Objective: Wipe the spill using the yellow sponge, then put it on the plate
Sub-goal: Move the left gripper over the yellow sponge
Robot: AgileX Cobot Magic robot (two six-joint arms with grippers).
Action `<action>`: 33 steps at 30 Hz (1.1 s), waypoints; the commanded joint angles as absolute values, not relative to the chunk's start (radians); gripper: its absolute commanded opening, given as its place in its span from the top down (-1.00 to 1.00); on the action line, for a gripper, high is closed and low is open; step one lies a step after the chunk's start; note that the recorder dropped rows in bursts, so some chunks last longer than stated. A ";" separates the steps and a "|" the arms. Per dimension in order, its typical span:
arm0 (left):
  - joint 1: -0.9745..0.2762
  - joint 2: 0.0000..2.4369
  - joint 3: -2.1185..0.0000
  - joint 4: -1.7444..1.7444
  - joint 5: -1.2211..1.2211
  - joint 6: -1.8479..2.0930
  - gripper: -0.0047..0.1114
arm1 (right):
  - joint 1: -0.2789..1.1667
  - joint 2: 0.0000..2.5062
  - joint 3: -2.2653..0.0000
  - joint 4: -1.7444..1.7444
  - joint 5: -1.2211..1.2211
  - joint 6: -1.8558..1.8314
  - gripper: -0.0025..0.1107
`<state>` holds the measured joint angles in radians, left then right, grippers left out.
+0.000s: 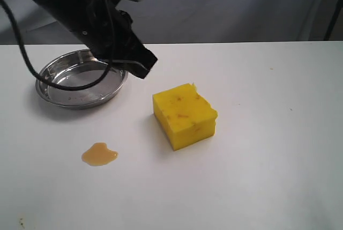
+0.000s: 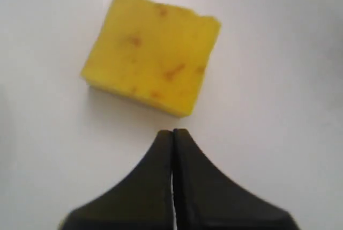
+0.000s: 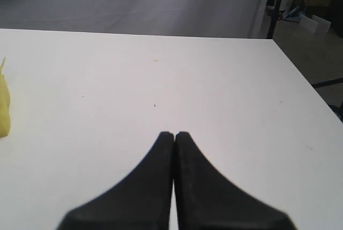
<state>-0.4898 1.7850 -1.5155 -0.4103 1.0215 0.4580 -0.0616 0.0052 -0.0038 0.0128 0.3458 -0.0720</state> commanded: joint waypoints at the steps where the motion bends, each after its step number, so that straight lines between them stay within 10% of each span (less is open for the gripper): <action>1: -0.493 1.860 -1.541 -0.533 0.963 0.561 0.92 | -0.060 0.000 0.000 0.013 0.343 -0.071 0.96; 33: -0.493 1.879 -1.541 -0.400 0.866 0.559 0.91 | -0.060 0.000 0.000 0.013 0.343 -0.071 0.96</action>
<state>-0.4911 1.8822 -1.5331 -0.4333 0.8746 0.5609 -0.0616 0.0052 -0.0038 0.0128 0.3458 -0.0720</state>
